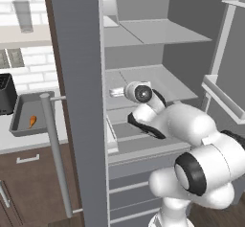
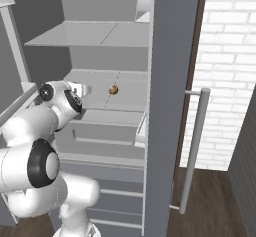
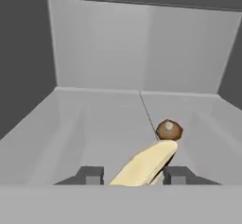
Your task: Place one mushroom and one chicken drumstick in each tupperware on the nearby counter, to pack two identical lunches.
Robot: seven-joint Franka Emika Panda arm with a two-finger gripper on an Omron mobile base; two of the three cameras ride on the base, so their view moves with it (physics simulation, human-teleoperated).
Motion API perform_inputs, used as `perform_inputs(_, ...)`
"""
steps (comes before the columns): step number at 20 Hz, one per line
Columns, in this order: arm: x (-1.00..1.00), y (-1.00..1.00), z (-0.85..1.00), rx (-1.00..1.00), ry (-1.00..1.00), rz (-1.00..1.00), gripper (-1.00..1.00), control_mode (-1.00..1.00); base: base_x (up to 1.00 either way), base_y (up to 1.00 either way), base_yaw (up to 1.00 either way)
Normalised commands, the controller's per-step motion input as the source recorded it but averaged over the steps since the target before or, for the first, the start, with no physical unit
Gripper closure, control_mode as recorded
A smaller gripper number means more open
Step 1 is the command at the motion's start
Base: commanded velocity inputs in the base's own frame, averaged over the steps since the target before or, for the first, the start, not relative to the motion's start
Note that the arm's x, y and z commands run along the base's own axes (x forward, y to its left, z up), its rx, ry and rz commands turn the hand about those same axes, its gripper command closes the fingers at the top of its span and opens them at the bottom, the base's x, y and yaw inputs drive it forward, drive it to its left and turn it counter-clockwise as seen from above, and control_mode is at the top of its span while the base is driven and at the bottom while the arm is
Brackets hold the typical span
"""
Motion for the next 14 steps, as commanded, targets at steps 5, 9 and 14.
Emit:
perform_inputs(5, -1.00, -0.38, 1.00, 0.08, 0.00, -0.07, 1.00, -1.00, 0.00, 0.00, 0.00)
perform_inputs(9, -1.00, -0.29, 1.00, 0.05, 0.13, -0.07, 1.00, -1.00, 0.00, 0.00, 0.00)
perform_inputs(14, -1.00, -0.40, 1.00, 0.16, 0.34, -0.08, 1.00, -1.00, 0.00, 0.00, 0.00)
